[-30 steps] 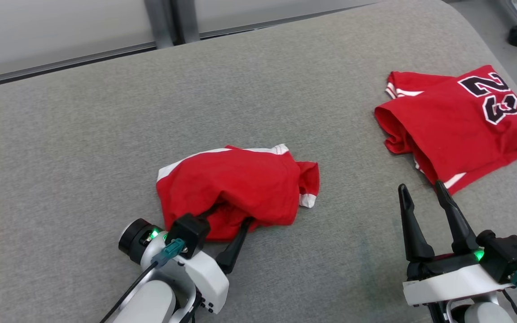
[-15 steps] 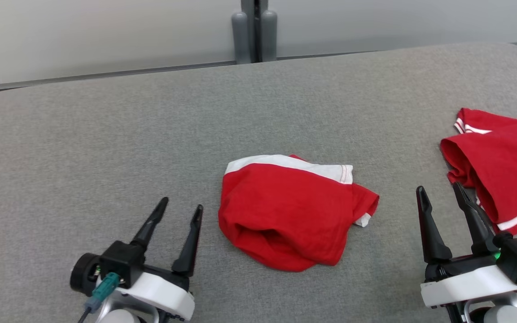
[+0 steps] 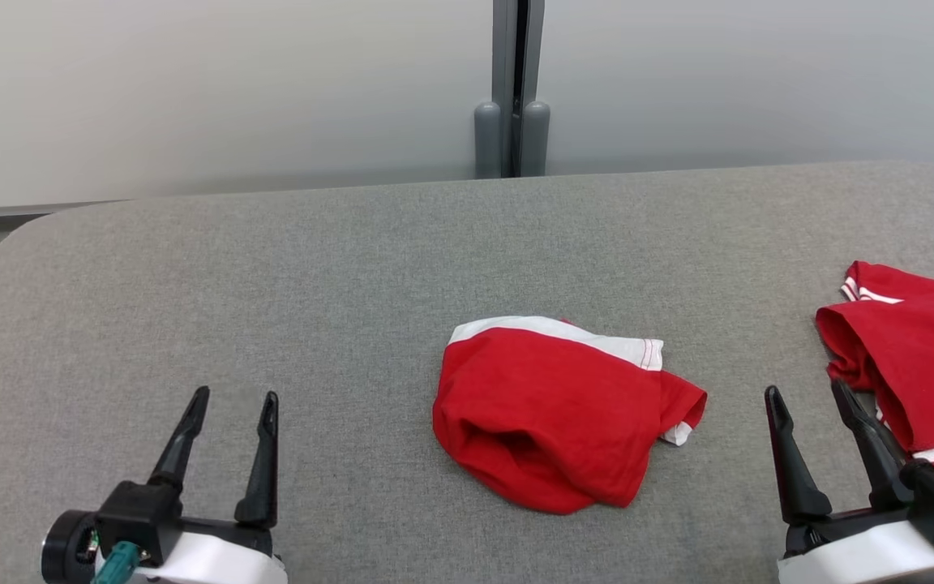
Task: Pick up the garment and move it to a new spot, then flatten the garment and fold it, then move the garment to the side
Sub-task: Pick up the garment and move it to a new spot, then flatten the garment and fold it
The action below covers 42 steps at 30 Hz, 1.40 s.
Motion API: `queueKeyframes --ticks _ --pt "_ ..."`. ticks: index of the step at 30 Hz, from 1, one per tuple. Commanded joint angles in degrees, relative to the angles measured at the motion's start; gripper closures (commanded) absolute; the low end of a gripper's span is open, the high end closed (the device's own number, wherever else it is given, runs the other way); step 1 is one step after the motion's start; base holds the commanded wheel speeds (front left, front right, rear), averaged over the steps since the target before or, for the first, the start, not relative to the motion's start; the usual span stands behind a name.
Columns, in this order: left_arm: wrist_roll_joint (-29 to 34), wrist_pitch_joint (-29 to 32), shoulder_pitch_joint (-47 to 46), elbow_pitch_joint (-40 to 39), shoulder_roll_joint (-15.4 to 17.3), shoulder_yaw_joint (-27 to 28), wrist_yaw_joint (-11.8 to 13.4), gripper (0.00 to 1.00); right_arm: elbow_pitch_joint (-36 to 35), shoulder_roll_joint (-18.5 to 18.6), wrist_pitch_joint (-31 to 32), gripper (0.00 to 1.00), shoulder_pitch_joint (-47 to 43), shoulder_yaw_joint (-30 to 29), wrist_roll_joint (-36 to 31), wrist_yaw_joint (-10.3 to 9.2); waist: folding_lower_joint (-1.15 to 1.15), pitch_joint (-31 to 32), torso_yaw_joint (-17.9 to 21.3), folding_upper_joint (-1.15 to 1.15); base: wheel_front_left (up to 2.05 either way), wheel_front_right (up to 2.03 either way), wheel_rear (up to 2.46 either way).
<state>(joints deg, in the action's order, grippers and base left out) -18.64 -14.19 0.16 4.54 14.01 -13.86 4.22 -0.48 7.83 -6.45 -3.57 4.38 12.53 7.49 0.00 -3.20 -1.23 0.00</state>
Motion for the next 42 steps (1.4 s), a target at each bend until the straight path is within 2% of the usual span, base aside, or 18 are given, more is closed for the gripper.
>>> queueKeyframes --ticks 1,5,12,42 --pt "0.58 0.7 1.53 -1.4 -0.05 -0.41 0.96 0.0 -0.31 0.02 0.46 0.0 -1.19 -0.19 -0.27 0.0 0.0 1.2 0.24 0.0 0.0 0.0 0.0" --pt "0.73 2.31 4.38 -3.96 0.32 -0.51 2.39 0.0 -0.8 -0.11 1.34 0.0 -3.26 -1.02 -0.5 0.0 0.0 2.83 0.18 0.0 0.0 0.0 0.0" --pt "0.4 3.88 7.72 -6.46 1.05 -0.82 3.28 0.0 -1.83 -0.13 2.34 0.0 -5.35 -1.35 -0.68 0.0 0.0 4.34 -0.1 0.0 0.0 0.0 0.0" --pt "-0.65 3.81 7.02 -5.71 1.46 -1.42 4.1 0.0 -2.04 -0.38 3.09 0.0 -5.19 -1.07 0.32 0.0 0.0 4.6 -0.45 0.0 0.0 0.0 0.0"
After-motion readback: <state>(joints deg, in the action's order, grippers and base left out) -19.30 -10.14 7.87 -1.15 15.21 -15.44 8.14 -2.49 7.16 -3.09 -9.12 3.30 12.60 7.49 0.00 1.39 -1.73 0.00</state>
